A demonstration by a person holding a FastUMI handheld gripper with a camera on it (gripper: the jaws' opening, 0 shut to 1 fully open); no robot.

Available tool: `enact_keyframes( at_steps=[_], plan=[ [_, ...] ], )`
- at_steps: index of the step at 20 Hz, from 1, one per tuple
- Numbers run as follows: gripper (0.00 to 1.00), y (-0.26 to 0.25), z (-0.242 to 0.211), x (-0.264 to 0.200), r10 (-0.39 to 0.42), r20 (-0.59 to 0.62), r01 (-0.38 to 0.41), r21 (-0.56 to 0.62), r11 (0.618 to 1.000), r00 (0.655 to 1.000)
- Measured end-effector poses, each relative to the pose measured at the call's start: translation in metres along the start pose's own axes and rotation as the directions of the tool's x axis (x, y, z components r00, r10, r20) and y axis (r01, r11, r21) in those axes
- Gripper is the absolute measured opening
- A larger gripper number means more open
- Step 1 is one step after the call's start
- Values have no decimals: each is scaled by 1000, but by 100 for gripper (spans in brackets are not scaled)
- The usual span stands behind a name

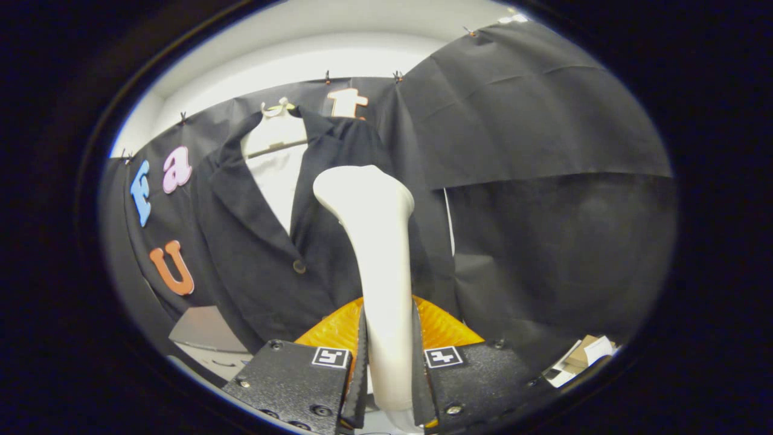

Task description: Iron the clothes twice with a garment steamer, once on the left side and once on the right side.

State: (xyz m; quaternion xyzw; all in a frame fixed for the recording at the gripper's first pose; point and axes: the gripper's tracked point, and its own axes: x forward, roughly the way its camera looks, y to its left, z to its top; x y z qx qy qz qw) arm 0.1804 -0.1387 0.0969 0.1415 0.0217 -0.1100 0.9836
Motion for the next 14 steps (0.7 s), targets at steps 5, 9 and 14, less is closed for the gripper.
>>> enact_keyframes(
  at_steps=[5, 9, 14],
  plan=[
    [32, 24, 74, 37, 39, 78, -39, -2, 999, 996],
    [32, 44, 104, 69, 56, 92, -53, -27, 998, 994],
    [32, 54, 91, 98, 51, 53, -48, -51, 998, 997]
  ],
)
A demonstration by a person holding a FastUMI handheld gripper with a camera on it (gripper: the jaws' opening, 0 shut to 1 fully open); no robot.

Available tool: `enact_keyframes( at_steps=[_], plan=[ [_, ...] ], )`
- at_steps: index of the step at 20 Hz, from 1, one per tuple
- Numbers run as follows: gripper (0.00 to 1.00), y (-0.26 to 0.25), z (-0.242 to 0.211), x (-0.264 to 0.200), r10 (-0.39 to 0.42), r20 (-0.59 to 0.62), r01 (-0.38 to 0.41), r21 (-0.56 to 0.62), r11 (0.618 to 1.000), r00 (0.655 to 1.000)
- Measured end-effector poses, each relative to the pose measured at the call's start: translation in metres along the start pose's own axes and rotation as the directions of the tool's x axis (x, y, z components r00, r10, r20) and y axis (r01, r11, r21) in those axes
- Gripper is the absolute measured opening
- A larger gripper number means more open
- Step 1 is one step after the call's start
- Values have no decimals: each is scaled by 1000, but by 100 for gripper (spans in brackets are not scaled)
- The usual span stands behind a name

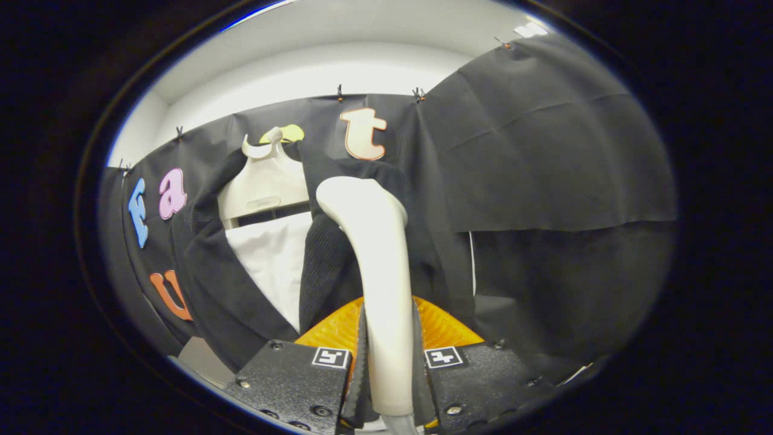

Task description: Iron the clothes twice with a garment steamer, once on the left side and once on the right side.

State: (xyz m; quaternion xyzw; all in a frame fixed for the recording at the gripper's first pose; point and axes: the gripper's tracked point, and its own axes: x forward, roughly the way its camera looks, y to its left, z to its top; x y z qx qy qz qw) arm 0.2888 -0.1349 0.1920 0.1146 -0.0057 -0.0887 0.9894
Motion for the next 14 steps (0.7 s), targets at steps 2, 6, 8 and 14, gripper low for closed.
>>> enact_keyframes(
  at_steps=[2, 6, 8, 14],
  plan=[
    [33, -2, -12, 3, -12, -13, 12, -17, 1000, 1000],
    [32, -11, -34, -1, -33, -37, 32, -38, 999, 999],
    [32, -14, -45, -3, -41, -50, 39, -41, 998, 998],
    [32, -15, -90, -12, -65, -100, 58, -69, 996, 993]
  ],
)
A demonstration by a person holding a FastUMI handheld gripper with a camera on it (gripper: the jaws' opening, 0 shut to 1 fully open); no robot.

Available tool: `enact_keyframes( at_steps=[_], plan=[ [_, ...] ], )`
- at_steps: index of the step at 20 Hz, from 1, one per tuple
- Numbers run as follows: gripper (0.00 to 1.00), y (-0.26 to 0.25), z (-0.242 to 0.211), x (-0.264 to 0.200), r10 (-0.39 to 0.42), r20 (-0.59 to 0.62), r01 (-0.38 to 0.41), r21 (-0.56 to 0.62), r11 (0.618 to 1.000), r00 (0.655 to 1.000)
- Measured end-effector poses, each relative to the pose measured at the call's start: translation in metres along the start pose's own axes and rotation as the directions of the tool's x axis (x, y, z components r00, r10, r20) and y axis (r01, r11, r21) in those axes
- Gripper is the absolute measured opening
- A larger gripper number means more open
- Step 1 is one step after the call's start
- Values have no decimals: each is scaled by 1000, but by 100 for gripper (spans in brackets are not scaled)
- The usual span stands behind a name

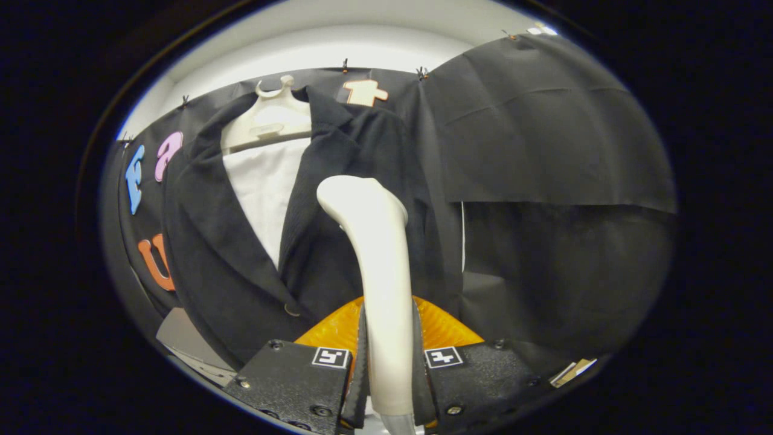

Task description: Iron the clothes twice with a garment steamer, once on the left side and once on the right side.

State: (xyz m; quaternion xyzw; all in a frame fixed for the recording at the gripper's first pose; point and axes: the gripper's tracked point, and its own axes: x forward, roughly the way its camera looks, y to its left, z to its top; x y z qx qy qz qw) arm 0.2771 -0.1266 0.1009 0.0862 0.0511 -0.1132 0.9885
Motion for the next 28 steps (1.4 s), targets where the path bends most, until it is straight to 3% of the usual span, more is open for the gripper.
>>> enact_keyframes(
  at_steps=[17, 28],
  plan=[
    [33, -15, -129, -1, -109, -141, 102, -59, 993, 984],
    [33, -4, -199, -3, -131, -230, 113, -89, 990, 964]
  ],
)
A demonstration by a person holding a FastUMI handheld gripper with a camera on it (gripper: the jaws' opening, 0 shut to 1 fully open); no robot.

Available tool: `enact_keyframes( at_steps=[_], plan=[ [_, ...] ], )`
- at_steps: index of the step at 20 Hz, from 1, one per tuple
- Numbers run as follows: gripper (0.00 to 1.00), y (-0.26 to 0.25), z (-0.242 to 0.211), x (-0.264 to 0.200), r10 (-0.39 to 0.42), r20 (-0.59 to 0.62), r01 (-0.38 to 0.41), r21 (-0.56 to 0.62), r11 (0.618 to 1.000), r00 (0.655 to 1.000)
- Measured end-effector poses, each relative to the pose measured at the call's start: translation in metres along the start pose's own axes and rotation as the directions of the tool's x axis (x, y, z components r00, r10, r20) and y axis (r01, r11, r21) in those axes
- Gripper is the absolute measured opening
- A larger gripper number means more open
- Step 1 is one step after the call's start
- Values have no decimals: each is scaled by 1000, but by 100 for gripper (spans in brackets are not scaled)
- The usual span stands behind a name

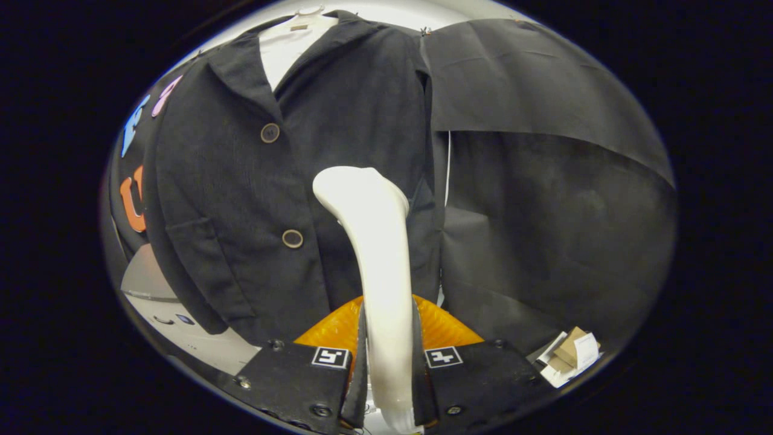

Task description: Iron the clothes twice with a garment steamer, once on the left side and once on the right side.

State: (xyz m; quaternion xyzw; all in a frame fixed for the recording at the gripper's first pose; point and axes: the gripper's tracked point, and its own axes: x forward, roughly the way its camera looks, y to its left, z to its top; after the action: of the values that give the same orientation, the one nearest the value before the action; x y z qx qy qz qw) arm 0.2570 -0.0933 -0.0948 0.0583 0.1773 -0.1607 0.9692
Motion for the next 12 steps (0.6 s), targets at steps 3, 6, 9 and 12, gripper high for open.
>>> enact_keyframes(
  at_steps=[3, 6, 9, 12],
  plan=[
    [33, 1, -19, 2, -1, -34, 1, 2, 1000, 999],
    [33, -2, -37, 9, -6, -66, 6, -2, 1000, 998],
    [33, -4, -59, 13, -6, -94, 6, 3, 1000, 996],
    [33, -6, -76, 17, -11, -124, 12, 8, 1000, 992]
  ],
)
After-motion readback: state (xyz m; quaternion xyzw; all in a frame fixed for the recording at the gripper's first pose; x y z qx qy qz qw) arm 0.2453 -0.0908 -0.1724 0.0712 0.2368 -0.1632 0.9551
